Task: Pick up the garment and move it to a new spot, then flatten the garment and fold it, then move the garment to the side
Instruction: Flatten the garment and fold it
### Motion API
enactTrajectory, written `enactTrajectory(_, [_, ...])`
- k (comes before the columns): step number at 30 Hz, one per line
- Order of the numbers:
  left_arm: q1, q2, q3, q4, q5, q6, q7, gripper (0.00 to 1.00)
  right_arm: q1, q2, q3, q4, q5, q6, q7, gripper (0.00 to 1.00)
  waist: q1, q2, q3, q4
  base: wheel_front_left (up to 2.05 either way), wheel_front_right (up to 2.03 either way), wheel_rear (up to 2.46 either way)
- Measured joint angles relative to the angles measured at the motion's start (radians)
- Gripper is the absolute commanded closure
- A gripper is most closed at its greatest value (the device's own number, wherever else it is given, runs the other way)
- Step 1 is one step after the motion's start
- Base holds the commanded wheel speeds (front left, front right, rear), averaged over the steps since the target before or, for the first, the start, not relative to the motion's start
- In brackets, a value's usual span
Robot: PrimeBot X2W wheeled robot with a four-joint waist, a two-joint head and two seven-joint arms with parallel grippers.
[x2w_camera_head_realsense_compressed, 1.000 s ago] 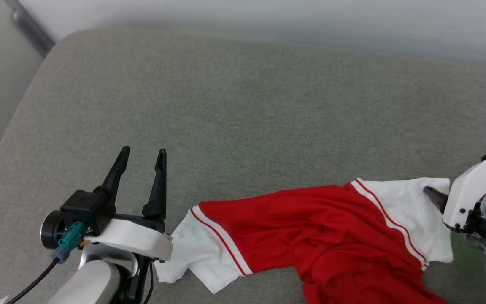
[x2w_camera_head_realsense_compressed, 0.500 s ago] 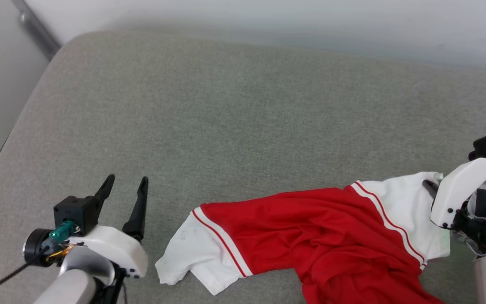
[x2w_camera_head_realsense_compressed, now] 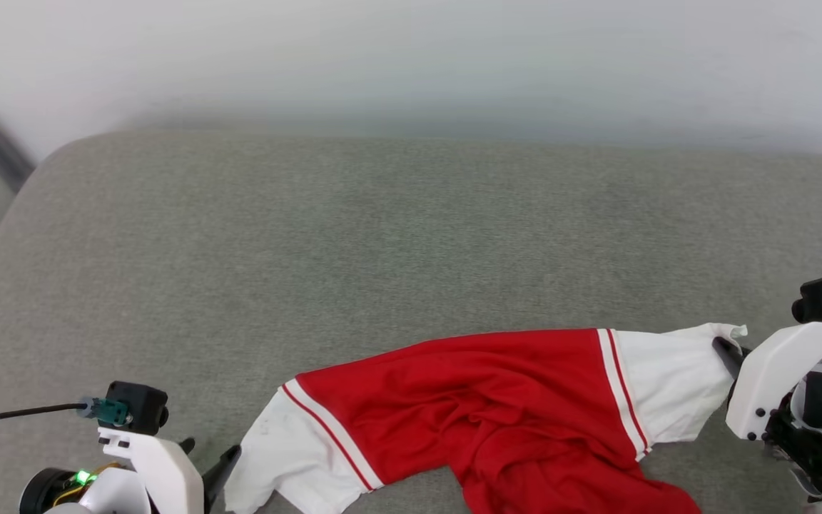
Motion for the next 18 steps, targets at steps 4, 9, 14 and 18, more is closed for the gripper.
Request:
enactTrajectory(4, [0.0,0.011,-0.008,0.044,-0.025,-0.009,0.053,0.0,0.023,0.016,0.01,-0.048,0.002,0.0,0.007,1.0,0.0,0.0,0.008,-0.036,0.0,0.0,0.0])
enactTrajectory(9, [-0.024,-0.003,-0.03,0.099,-0.048,-0.059,0.097,0.0,0.026,0.036,0.023,-0.077,0.004,0.0,0.016,1.0,0.0,0.0,0.045,-0.067,0.0,0.0,0.0])
enactTrajectory(14, [-0.072,-0.005,-0.056,0.15,-0.077,-0.113,0.185,0.37,0.023,0.043,0.028,-0.083,0.004,0.0,0.017,1.0,0.0,0.0,0.08,-0.088,0.0,0.0,0.0])
enactTrajectory(18, [-0.106,-0.007,-0.074,0.172,-0.085,-0.132,0.238,1.0,0.018,0.046,0.029,-0.077,0.003,0.0,0.015,1.0,-0.0001,0.0,0.093,-0.096,0.0,0.0,0.0])
